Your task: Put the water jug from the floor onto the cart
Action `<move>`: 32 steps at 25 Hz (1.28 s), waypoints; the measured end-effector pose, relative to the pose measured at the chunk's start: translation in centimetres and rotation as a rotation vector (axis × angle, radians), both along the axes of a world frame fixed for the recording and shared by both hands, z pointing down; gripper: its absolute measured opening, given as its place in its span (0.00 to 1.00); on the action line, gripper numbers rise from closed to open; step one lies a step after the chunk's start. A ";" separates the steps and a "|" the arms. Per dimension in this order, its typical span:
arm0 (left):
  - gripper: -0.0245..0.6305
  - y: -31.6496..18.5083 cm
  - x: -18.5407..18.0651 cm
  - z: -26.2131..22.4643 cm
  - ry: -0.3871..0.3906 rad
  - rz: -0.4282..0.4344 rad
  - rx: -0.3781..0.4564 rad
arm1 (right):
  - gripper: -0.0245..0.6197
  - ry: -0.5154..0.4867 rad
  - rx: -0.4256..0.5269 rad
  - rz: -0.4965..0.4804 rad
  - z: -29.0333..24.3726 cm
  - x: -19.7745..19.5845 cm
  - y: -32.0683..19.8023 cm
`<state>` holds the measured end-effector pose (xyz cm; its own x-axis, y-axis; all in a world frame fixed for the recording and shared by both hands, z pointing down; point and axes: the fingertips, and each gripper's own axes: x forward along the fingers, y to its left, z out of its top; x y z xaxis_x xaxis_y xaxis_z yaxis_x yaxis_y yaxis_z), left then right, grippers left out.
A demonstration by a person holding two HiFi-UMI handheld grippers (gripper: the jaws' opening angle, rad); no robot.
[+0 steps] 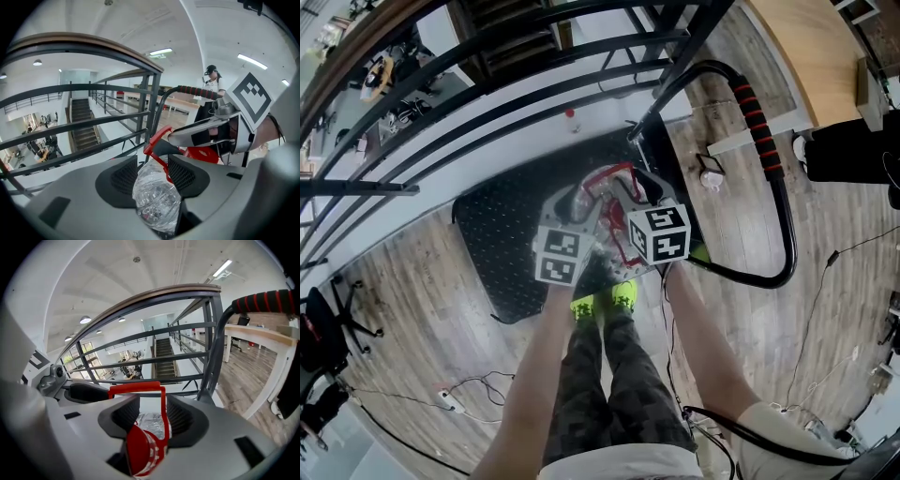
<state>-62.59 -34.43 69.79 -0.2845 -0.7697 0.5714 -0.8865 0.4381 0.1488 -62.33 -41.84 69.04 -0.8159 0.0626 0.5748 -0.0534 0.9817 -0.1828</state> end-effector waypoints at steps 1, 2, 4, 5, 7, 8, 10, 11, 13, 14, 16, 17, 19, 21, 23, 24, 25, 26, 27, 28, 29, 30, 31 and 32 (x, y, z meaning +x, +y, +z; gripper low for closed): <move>0.31 0.0 0.0 -0.2 -0.002 0.001 0.001 | 0.29 0.001 0.003 0.003 -0.1 0.1 0.0; 0.31 -0.1 0.0 -0.4 -0.003 0.003 0.002 | 0.31 0.003 0.006 0.006 -0.2 0.2 0.0; 0.31 -0.2 0.1 -0.8 -0.007 0.009 0.004 | 0.33 0.006 0.010 0.011 -0.4 0.5 0.0; 0.31 -0.3 0.1 -1.0 -0.009 0.010 0.006 | 0.33 0.006 0.011 0.012 -0.4 0.7 0.0; 0.31 -0.2 0.1 -1.5 -0.013 0.013 0.007 | 0.33 0.004 0.014 0.016 -0.8 1.1 0.1; 0.31 -0.1 0.1 -1.7 -0.015 0.015 0.007 | 0.33 0.003 0.015 0.020 -1.1 1.3 0.1; 0.31 0.0 0.1 -2.3 -0.018 0.018 0.004 | 0.33 0.003 0.014 0.029 -1.6 1.8 0.1; 0.31 0.1 0.1 -2.5 -0.020 0.019 0.003 | 0.33 0.003 0.014 0.032 -1.8 2.0 0.0; 0.31 0.1 0.1 -3.0 -0.024 0.020 0.003 | 0.33 0.000 0.014 0.034 -2.3 2.4 0.0; 0.31 0.0 0.2 -3.3 -0.027 0.021 0.004 | 0.33 -0.002 0.015 0.034 -2.5 2.5 0.0; 0.31 -0.1 0.5 -3.8 -0.031 0.026 0.005 | 0.33 -0.007 0.016 0.034 -3.2 2.7 0.0; 0.31 -0.1 0.6 -4.1 -0.033 0.027 0.006 | 0.33 -0.010 0.017 0.034 -3.5 2.9 0.0; 0.31 0.0 0.9 -4.7 -0.035 0.029 0.008 | 0.33 -0.016 0.016 0.034 -4.2 3.0 0.1; 0.31 0.0 1.2 -5.5 -0.040 0.034 0.009 | 0.33 -0.023 0.014 0.033 -5.1 3.0 0.2; 0.31 0.0 1.4 -6.3 -0.048 0.038 0.011 | 0.33 -0.029 0.015 0.032 -5.9 3.0 0.3; 0.31 -0.1 1.5 -6.8 -0.051 0.039 0.013 | 0.33 -0.032 0.017 0.032 -6.4 3.1 0.3; 0.31 -0.1 1.6 -7.2 -0.055 0.039 0.014 | 0.33 -0.035 0.019 0.032 -6.8 3.1 0.4; 0.31 0.0 1.7 -7.8 -0.058 0.040 0.016 | 0.33 -0.037 0.019 0.032 -7.3 3.2 0.5; 0.31 0.0 1.9 -8.3 -0.061 0.041 0.019 | 0.33 -0.038 0.017 0.030 -7.7 3.3 0.7; 0.31 0.0 2.0 -8.8 -0.064 0.043 0.021 | 0.33 -0.037 0.013 0.027 -8.1 3.4 1.0; 0.31 0.1 2.1 -9.3 -0.066 0.046 0.025 | 0.32 -0.036 0.010 0.021 -8.5 3.4 1.3; 0.31 0.1 2.1 -9.8 -0.067 0.050 0.031 | 0.32 -0.037 0.006 0.013 -8.8 3.4 1.6; 0.31 0.0 2.2 -10.3 -0.067 0.058 0.037 | 0.32 -0.039 0.003 0.003 -9.2 3.4 1.9; 0.30 0.0 2.4 -10.7 -0.066 0.068 0.042 | 0.32 -0.042 -0.003 -0.009 -9.5 3.5 2.3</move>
<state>-60.16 -34.47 59.09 -0.2670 -0.8112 0.5202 -0.9224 0.3715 0.1059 -58.88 -39.58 59.53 -0.8389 0.0712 0.5397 -0.0371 0.9816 -0.1873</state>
